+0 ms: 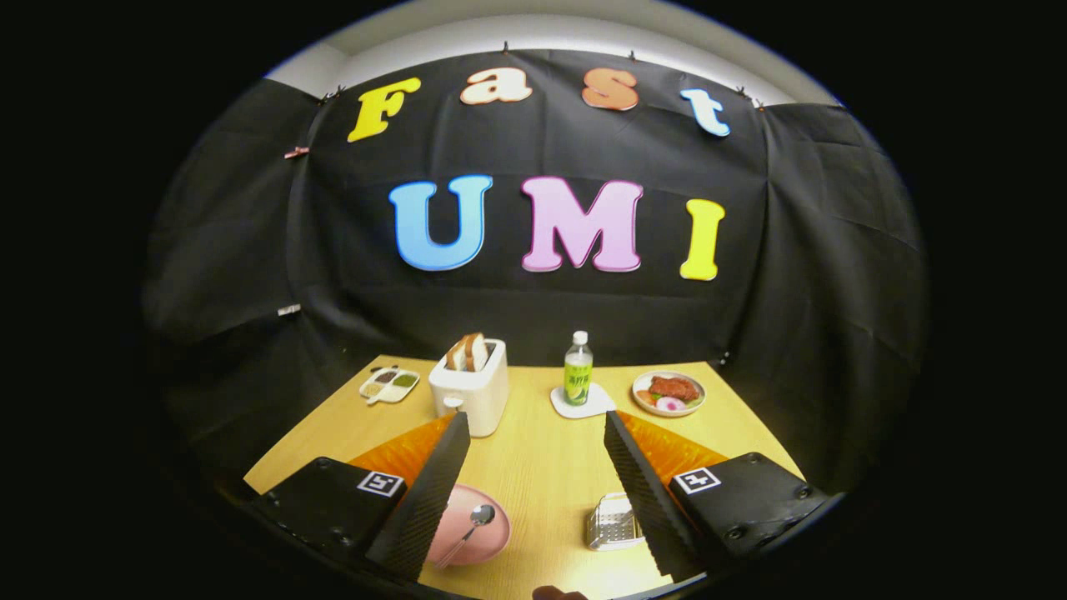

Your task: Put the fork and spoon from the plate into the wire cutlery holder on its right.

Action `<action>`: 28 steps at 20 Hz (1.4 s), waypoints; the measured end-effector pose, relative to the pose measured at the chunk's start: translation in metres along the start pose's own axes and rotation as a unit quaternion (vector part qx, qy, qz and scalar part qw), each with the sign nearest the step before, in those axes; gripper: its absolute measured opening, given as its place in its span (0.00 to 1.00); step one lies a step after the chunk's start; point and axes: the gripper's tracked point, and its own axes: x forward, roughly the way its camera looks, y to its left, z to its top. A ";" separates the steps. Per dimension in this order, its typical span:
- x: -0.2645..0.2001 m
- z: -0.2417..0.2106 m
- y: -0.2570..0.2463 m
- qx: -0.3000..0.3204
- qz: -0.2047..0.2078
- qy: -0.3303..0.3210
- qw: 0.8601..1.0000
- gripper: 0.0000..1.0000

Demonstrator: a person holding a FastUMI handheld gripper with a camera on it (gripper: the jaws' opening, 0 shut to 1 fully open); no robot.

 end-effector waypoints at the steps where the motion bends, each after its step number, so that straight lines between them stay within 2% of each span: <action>1: 0.002 -0.011 0.008 -0.001 0.014 0.023 1.000 1.00; 4: 0.014 -0.046 0.031 0.006 0.052 0.089 0.995 1.00; 7: 0.025 -0.093 0.043 -0.006 0.069 0.160 0.985 1.00; 12: 0.039 -0.171 0.073 -0.008 0.096 0.279 0.956 1.00; 17: 0.047 -0.231 0.089 -0.037 0.107 0.351 0.930 1.00; 20: 0.047 -0.259 0.094 -0.037 0.104 0.389 0.915 0.88; 23: 0.051 -0.277 0.098 -0.024 0.101 0.421 0.901 0.87; 24: 0.053 -0.282 0.099 -0.024 0.100 0.431 0.896 0.82; 27: 0.056 -0.294 0.101 -0.030 0.098 0.455 0.884 0.73; 28: 0.056 -0.296 0.101 -0.027 0.098 0.462 0.881 0.67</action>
